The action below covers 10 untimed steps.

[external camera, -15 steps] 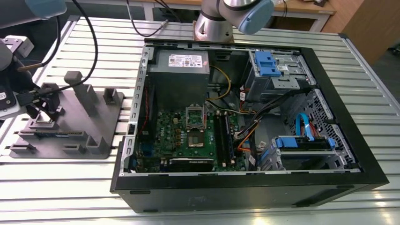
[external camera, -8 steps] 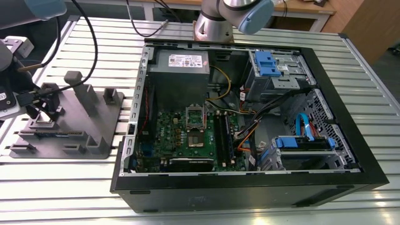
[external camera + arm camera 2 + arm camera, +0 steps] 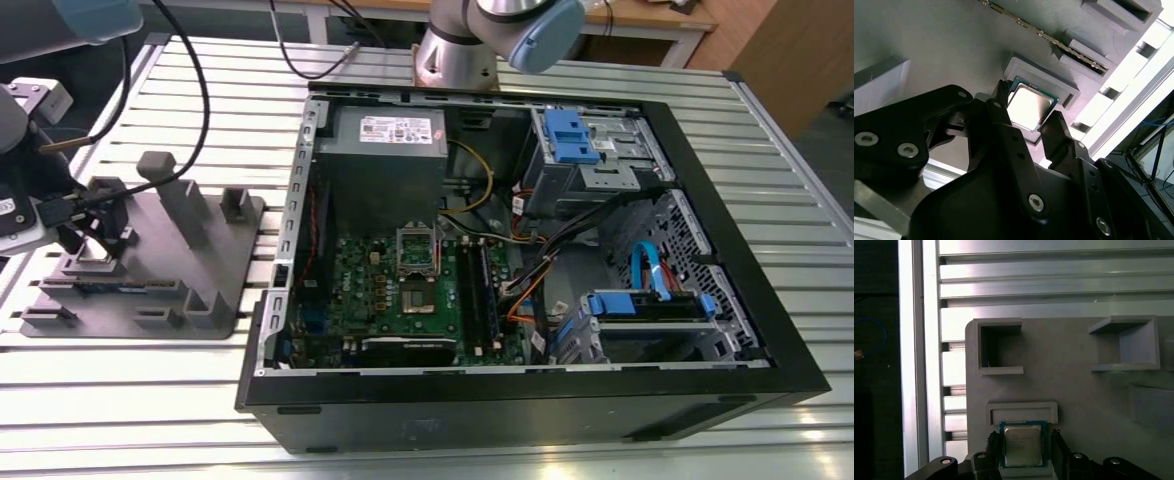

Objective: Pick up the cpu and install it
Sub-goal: 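Pick up the cpu and move it towards the insertion slot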

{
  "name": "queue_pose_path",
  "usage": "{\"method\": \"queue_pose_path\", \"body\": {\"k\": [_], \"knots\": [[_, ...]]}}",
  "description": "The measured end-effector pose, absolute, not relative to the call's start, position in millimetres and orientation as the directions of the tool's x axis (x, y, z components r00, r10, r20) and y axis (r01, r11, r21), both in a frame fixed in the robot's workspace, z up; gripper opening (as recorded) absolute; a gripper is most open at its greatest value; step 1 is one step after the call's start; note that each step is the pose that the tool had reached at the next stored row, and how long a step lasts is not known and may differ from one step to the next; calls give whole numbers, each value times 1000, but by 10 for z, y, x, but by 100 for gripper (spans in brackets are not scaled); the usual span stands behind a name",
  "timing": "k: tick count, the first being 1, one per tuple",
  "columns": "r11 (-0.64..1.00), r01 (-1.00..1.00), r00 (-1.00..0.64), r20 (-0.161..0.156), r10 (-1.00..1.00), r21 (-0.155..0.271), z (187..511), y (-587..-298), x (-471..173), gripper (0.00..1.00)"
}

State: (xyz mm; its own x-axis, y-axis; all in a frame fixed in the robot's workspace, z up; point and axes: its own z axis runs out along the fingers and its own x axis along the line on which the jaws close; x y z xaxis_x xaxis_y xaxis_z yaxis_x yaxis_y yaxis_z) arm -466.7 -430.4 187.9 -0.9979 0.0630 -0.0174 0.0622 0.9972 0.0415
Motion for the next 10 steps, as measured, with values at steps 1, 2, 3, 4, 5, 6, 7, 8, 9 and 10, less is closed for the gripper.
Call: {"method": "queue_pose_path", "body": {"k": [1, 2, 3, 4, 5, 6, 7, 8, 9, 10], "knots": [[997, 62, -998, -17, 63, 41, 1879, -4303, -4667, 53], [997, 62, -998, -17, 63, 42, 1874, -4302, -4666, 53], [997, 62, -998, -18, 63, 42, 1869, -4301, -4666, 53], [997, 62, -998, -17, 63, 42, 1866, -4300, -4667, 53], [997, 62, -998, -17, 63, 42, 1862, -4300, -4667, 53], [997, 62, -998, -17, 63, 41, 1857, -4299, -4667, 53], [997, 62, -998, -17, 63, 41, 1853, -4299, -4667, 53], [997, 62, -998, -17, 63, 41, 1848, -4299, -4667, 53], [997, 62, -998, -17, 63, 41, 1844, -4299, -4667, 53], [997, 62, -998, -17, 63, 41, 1842, -4299, -4667, 53]]}}
